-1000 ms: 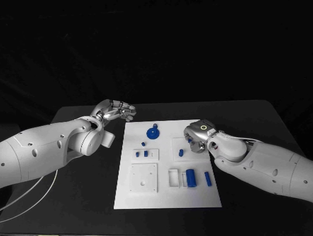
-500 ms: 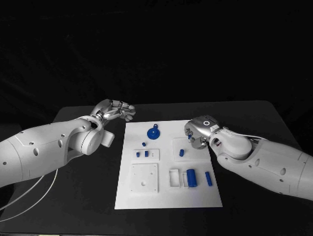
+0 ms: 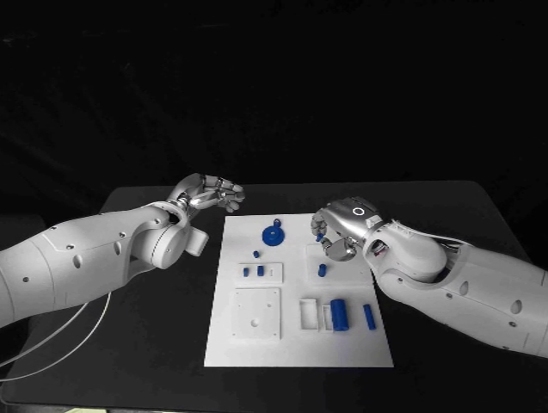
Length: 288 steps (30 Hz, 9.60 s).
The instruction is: Assemble the parts on the task board
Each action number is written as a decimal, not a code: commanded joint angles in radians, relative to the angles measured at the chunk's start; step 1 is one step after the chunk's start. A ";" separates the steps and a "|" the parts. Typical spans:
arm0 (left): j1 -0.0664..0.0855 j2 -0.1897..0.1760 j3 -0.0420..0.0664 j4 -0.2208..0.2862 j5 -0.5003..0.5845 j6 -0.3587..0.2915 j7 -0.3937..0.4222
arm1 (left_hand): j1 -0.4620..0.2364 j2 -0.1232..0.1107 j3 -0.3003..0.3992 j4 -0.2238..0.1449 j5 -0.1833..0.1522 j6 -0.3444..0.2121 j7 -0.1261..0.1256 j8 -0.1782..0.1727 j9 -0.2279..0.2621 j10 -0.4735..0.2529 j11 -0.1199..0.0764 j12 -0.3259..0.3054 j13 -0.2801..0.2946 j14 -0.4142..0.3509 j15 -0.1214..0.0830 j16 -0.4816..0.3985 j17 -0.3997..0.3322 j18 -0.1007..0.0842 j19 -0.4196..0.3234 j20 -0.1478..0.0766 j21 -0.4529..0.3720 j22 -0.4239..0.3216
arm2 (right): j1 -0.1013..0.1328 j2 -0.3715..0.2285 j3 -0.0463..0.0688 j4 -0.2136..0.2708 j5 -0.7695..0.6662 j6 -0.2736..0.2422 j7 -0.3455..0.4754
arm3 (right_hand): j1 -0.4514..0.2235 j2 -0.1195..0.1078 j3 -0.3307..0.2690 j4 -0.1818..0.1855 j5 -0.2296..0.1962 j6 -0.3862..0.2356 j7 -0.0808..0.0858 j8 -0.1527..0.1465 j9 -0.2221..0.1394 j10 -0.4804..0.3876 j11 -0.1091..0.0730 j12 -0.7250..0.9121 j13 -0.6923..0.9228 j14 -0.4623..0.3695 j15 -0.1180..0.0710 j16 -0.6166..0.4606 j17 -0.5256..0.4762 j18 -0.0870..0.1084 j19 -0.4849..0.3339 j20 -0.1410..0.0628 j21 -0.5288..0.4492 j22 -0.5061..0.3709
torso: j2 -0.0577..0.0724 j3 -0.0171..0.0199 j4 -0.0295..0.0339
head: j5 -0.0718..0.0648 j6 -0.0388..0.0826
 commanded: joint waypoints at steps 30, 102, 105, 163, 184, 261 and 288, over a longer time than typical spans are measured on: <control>0.009 0.067 0.001 -0.053 0.006 0.005 0.011 | 0.000 0.013 -0.005 -0.001 -0.001 -0.007 0.000 0.005 -0.002 -0.006 0.001 -0.004 -0.002 0.001 0.005 -0.012 0.005 0.009 -0.002 0.006 -0.009 0.002 | -0.069 0.175 -0.130 -0.015 -0.043 0.034 0.031 | 0.004 0.001 -0.002 0.003 0.000 0.000 0.002 0.002 0.002 0.036 0.002 -0.001 0.005 -0.006 -0.011 0.003 -0.003 0.095 -0.002 -0.012 0.004 0.016 | -0.001 -0.0032 0.0026 | 0.149 -0.050; 0.012 0.073 0.001 -0.040 0.006 0.016 0.003 | 0.000 0.014 -0.006 0.000 -0.002 -0.010 0.001 0.006 -0.003 -0.008 0.002 -0.005 -0.002 0.001 0.006 -0.021 0.011 0.009 -0.002 0.007 -0.014 0.003 | -0.097 0.213 -0.165 -0.076 -0.004 0.053 0.040 | -0.032 -0.004 -0.026 -0.020 0.034 -0.048 0.023 -0.027 -0.006 -0.016 0.022 -0.039 0.006 -0.009 0.007 -0.003 -0.015 0.095 -0.010 -0.006 0.000 0.015 | -0.003 -0.0032 0.0002 | 0.175 -0.092; 0.012 0.071 0.001 -0.039 0.006 0.016 0.002 | -0.001 0.014 -0.007 0.000 -0.002 -0.010 0.001 0.006 -0.004 -0.008 0.002 -0.005 -0.003 0.001 0.006 -0.021 0.012 0.009 -0.001 0.007 -0.014 0.003 | -0.097 0.206 -0.165 -0.072 0.019 0.012 0.043 | -0.041 -0.017 -0.040 -0.024 0.037 -0.076 0.035 -0.043 -0.013 -0.044 0.033 -0.058 -0.001 -0.010 0.018 -0.006 -0.019 0.095 -0.012 -0.005 -0.004 0.013 | -0.003 -0.0029 0.0001 | 0.175 -0.093; 0.012 0.060 0.001 -0.042 0.004 0.028 0.006 | -0.001 0.016 -0.008 0.001 -0.003 -0.011 0.001 0.008 -0.005 -0.009 0.002 -0.005 -0.003 0.003 0.006 -0.027 0.018 0.009 0.000 0.008 -0.016 0.005 | -0.006 0.004 -0.049 -0.031 0.125 0.252 0.051 | -0.073 -0.037 -0.221 -0.034 0.004 -0.207 0.056 -0.067 -0.048 -0.172 0.082 -0.114 -0.184 -0.021 0.066 0.008 -0.057 0.095 0.001 0.016 -0.065 -0.014 | -0.001 -0.0025 0.0026 | 0.128 -0.055; 0.012 0.059 0.001 -0.044 0.004 0.028 0.006 | -0.002 0.017 -0.008 0.001 -0.003 -0.012 0.001 0.008 -0.005 -0.009 0.002 -0.005 -0.003 0.004 0.006 -0.029 0.019 0.009 0.001 0.008 -0.017 0.005 | -0.012 0.011 -0.057 -0.036 0.080 0.264 0.050 | -0.032 0.032 -0.115 -0.003 -0.001 -0.098 0.037 -0.008 -0.027 -0.049 0.047 -0.042 -0.159 -0.017 0.033 0.014 -0.059 0.095 0.004 0.015 -0.054 0.000 | -0.002 -0.0027 0.0015 | 0.127 -0.061; 0.012 0.090 0.001 -0.059 0.005 0.034 0.007 | -0.002 0.019 -0.009 0.001 -0.003 -0.013 0.001 0.010 -0.006 -0.009 0.002 -0.004 -0.004 0.005 0.006 -0.036 0.027 0.009 0.002 0.008 -0.021 0.007 | -0.117 0.205 -0.100 0.036 0.058 0.133 0.066 | -0.035 0.060 -0.044 -0.011 -0.001 -0.042 0.016 0.015 -0.021 0.008 0.020 -0.005 -0.137 -0.020 0.006 0.017 -0.060 0.095 0.000 -0.002 -0.039 0.017 | -0.001 -0.0015 0.0020 | 0.167 -0.085; 0.012 0.089 0.001 -0.060 0.005 0.035 0.006 | -0.004 0.020 -0.010 0.002 -0.003 -0.013 0.002 0.011 -0.006 -0.009 0.002 -0.004 -0.004 0.006 0.006 -0.039 0.030 0.009 0.002 0.008 -0.023 0.008 | -0.124 0.213 -0.109 0.026 -0.024 0.165 0.017 | -0.036 0.061 -0.042 -0.017 -0.001 -0.041 0.016 0.015 -0.020 0.007 0.020 -0.005 -0.135 -0.020 0.006 0.017 -0.060 0.095 -0.001 -0.004 -0.039 0.017 | -0.002 -0.0036 0.0011 | 0.173 -0.095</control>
